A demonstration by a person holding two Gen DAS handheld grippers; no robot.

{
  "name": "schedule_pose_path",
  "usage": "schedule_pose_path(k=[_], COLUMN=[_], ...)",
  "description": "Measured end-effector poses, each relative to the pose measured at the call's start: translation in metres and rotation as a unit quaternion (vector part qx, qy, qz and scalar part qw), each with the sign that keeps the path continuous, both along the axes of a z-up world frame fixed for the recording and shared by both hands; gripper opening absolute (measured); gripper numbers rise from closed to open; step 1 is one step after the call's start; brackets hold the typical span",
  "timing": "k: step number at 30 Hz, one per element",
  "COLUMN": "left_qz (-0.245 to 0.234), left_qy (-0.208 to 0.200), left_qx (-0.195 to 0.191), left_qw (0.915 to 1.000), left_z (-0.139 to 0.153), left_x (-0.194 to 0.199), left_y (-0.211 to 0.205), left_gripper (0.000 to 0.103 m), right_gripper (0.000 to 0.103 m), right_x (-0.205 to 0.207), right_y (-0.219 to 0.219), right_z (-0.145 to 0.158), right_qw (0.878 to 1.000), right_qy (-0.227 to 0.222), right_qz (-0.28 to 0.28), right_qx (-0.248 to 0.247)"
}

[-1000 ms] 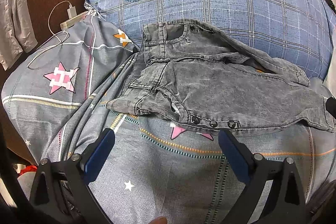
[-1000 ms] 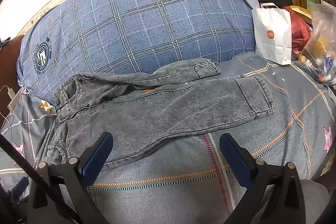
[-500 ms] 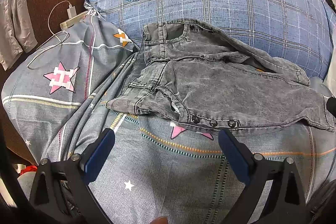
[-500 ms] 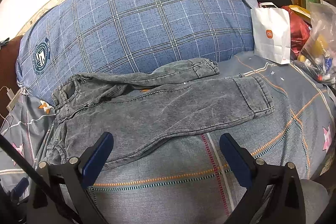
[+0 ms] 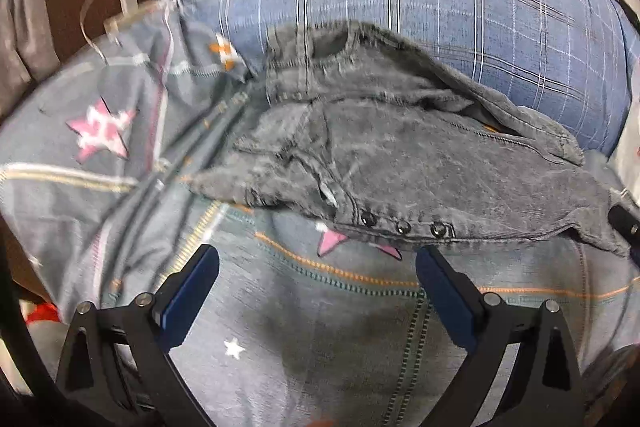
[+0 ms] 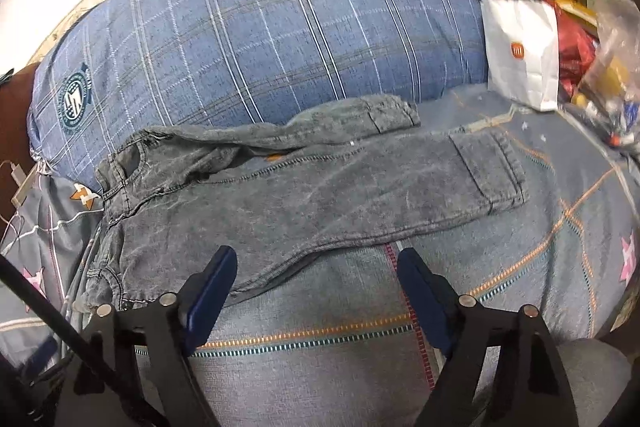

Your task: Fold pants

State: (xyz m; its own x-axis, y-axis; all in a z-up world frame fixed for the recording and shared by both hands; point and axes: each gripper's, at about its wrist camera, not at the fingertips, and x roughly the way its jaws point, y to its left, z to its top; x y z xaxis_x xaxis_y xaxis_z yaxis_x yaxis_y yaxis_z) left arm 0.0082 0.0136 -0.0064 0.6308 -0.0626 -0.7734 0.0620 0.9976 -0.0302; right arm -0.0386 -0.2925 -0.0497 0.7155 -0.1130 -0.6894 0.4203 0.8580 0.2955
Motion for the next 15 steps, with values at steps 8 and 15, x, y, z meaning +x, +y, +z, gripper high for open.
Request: schedule_pose_path(k=[8,15], left_qz=[-0.017,-0.059], left_qy=[0.061,0.149], left_qx=[-0.060,-0.134], left_qw=[0.9962,0.9779], left_z=[-0.016,-0.024], left_x=[0.022,0.048], left_y=[0.011,-0.010], left_gripper=[0.099,0.098], right_gripper=[0.068,0.086], right_x=[0.006,0.003], right_y=[-0.043,-0.146], right_z=[-0.027,-0.041], right_qw=[0.992,0.965], right_qy=[0.048,0.105], right_qz=[-0.006,-0.090], right_qx=[0.118,0.221])
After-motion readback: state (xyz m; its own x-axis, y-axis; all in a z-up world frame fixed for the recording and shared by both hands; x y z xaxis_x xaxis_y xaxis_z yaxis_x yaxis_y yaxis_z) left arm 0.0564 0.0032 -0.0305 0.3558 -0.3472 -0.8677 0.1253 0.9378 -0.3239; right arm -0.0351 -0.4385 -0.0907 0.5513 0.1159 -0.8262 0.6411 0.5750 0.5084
